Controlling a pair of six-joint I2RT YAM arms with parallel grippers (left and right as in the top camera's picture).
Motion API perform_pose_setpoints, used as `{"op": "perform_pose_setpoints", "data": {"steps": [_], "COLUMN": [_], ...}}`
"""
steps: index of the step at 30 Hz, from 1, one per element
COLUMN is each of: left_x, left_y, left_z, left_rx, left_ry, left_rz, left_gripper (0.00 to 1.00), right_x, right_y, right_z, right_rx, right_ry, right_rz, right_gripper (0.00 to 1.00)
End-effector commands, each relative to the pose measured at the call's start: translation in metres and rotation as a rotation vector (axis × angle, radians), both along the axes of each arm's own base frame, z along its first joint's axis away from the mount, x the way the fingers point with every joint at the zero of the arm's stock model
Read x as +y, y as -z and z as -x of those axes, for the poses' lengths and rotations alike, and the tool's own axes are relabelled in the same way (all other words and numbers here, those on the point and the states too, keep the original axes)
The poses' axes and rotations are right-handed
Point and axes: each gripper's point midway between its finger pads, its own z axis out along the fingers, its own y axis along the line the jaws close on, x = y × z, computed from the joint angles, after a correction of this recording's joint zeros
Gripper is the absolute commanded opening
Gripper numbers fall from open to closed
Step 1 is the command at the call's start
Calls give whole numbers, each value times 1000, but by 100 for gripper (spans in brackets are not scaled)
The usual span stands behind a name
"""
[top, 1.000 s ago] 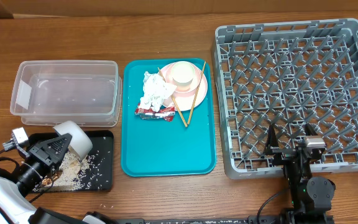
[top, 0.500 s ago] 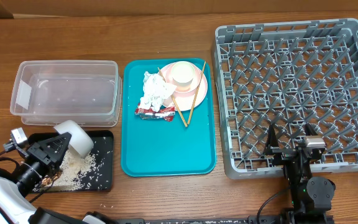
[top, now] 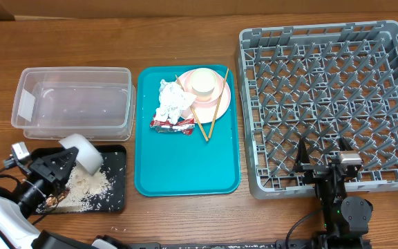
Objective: Sort waste into correct bins and load items into the dishwasher
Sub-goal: 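Tilt the bowl with the left gripper to dump rice onto the black tray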
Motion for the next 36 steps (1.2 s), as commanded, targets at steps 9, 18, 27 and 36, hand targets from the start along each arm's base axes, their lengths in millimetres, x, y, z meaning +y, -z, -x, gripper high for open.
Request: {"op": "perform_pose_setpoints", "data": {"steps": [9,18,27,36], "left_x": [-8,1,-3,8], "left_y": [-13,-9,-17,-7], "left_z": [-1,-5,-3,-5], "left_rx": [-53,-36,-85,-51], "left_ry": [3,-20,-16,-31], "left_rz": [72,71,90,59], "left_gripper": [4,4,4,4], "right_x": [0,0,0,0], "right_y": [1,1,1,1], "right_z": [0,0,0,0], "right_rx": [-8,-8,-7,-7], "right_ry": [0,0,0,0], "right_rz": [1,1,1,1], "right_gripper": [100,100,100,100]}}
